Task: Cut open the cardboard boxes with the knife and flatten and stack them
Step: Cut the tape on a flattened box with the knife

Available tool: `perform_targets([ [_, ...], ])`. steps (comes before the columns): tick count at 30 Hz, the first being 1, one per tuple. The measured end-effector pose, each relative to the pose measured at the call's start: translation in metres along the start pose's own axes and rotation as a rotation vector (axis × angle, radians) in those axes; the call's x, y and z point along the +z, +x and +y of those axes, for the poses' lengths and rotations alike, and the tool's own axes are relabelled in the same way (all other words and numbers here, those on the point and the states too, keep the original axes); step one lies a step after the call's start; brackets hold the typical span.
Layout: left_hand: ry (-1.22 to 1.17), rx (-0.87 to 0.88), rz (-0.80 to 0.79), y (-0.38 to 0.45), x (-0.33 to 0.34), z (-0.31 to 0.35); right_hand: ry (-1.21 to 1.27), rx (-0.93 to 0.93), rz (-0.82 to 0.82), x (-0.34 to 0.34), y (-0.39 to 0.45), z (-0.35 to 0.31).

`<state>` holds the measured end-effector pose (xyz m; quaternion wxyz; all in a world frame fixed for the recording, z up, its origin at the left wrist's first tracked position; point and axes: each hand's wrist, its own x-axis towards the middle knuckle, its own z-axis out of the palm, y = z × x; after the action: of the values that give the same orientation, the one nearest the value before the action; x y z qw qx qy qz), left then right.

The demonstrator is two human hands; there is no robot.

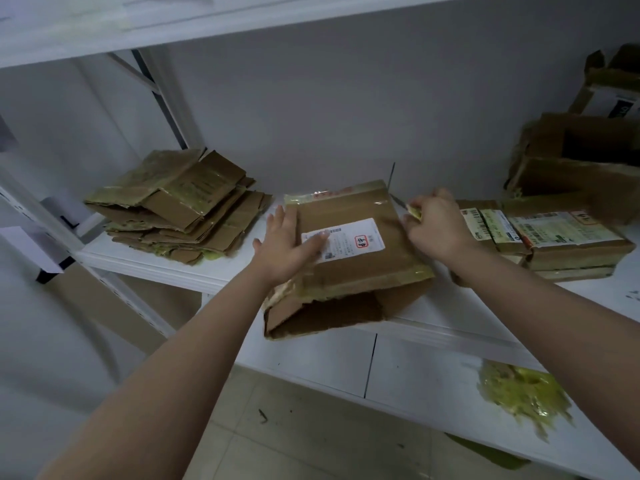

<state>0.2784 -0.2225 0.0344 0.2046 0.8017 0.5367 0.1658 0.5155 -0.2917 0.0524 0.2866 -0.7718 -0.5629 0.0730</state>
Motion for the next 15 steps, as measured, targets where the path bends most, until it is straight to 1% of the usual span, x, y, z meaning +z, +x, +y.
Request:
perform_targets([
  [2,0.094,-0.065,0.015,0.006,0.009,-0.003,-0.051,-0.091,0.06,0.003,0.005,-0.011],
  [4,0.185,-0.097,-0.006,0.009,0.024,-0.005,-0.18,-0.201,0.048,0.009,0.009,-0.021],
  [5,0.232,-0.095,-0.022,0.009,0.032,-0.005,-0.233,-0.245,0.006,0.014,0.011,-0.025],
  [7,0.29,-0.068,-0.046,0.006,0.047,-0.002,-0.322,-0.307,-0.126,0.03,0.015,-0.026],
  [10,0.298,-0.04,-0.073,0.004,0.058,-0.001,-0.386,-0.284,-0.32,0.06,0.014,-0.005],
  [13,0.417,-0.007,-0.088,0.002,0.065,-0.013,-0.353,-0.186,-0.406,0.078,0.009,0.024],
  [15,0.456,-0.008,-0.104,-0.001,0.073,-0.023,-0.339,-0.152,-0.441,0.087,0.004,0.036],
])
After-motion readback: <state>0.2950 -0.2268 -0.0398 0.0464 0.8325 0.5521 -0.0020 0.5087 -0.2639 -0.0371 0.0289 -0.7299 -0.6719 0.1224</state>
